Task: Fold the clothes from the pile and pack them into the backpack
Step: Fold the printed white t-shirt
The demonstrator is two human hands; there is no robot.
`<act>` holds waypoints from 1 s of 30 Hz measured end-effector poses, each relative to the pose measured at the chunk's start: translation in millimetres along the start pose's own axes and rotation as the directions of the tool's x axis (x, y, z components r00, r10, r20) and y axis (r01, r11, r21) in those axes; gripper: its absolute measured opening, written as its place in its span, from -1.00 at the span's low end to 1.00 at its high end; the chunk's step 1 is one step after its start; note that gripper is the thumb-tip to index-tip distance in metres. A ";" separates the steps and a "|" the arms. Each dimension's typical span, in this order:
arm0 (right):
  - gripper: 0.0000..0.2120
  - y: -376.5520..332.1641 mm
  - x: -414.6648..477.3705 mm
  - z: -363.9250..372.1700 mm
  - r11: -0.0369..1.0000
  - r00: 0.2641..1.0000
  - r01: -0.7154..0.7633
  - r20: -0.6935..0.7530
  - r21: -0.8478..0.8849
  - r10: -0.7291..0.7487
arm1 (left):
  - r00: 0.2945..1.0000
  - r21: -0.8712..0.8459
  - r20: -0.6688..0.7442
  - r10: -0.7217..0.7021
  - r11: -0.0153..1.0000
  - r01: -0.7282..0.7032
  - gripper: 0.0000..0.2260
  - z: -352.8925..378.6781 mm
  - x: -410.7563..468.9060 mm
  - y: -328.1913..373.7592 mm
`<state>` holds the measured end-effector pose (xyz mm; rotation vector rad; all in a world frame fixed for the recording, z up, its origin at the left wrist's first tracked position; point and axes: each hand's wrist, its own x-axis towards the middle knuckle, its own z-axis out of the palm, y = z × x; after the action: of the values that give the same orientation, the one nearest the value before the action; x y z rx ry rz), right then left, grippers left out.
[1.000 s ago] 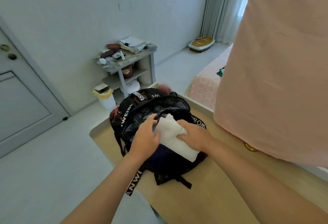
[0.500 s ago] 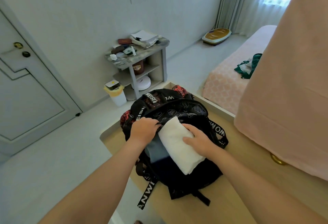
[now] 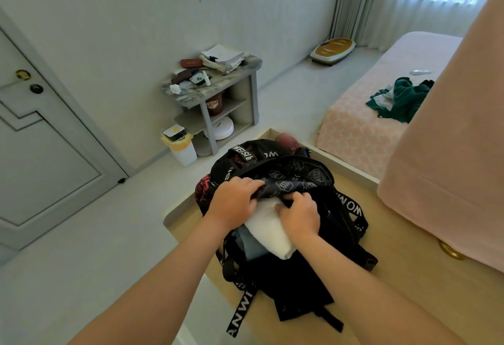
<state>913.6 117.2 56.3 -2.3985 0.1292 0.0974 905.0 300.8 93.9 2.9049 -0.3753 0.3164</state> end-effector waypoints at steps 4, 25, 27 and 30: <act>-0.71 1.9 -22.8 8.8 0.738 0.758 0.634 -0.001 -0.230 -0.652 | 0.997 -0.006 0.076 -0.024 1.000 0.025 -0.69 4.4 15.0 6.7; -0.20 29.7 -34.0 8.6 0.806 0.876 0.477 0.120 -0.349 -0.466 | 0.966 -0.243 0.220 -0.139 0.951 0.192 -0.54 5.8 17.0 0.4; -0.23 36.8 -39.0 15.8 0.786 0.860 0.509 0.188 -0.350 -0.474 | 0.949 -0.197 0.282 -0.140 0.960 0.201 -0.44 11.6 17.0 3.4; -0.29 35.0 -23.6 8.8 0.692 0.751 0.658 0.330 -0.296 -0.572 | 0.948 -0.030 0.277 -0.154 0.985 0.169 -0.42 20.3 13.1 10.7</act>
<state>885.6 99.0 29.0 -2.6735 -0.8959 0.0641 918.3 283.3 79.3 2.9053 -0.1791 -0.1214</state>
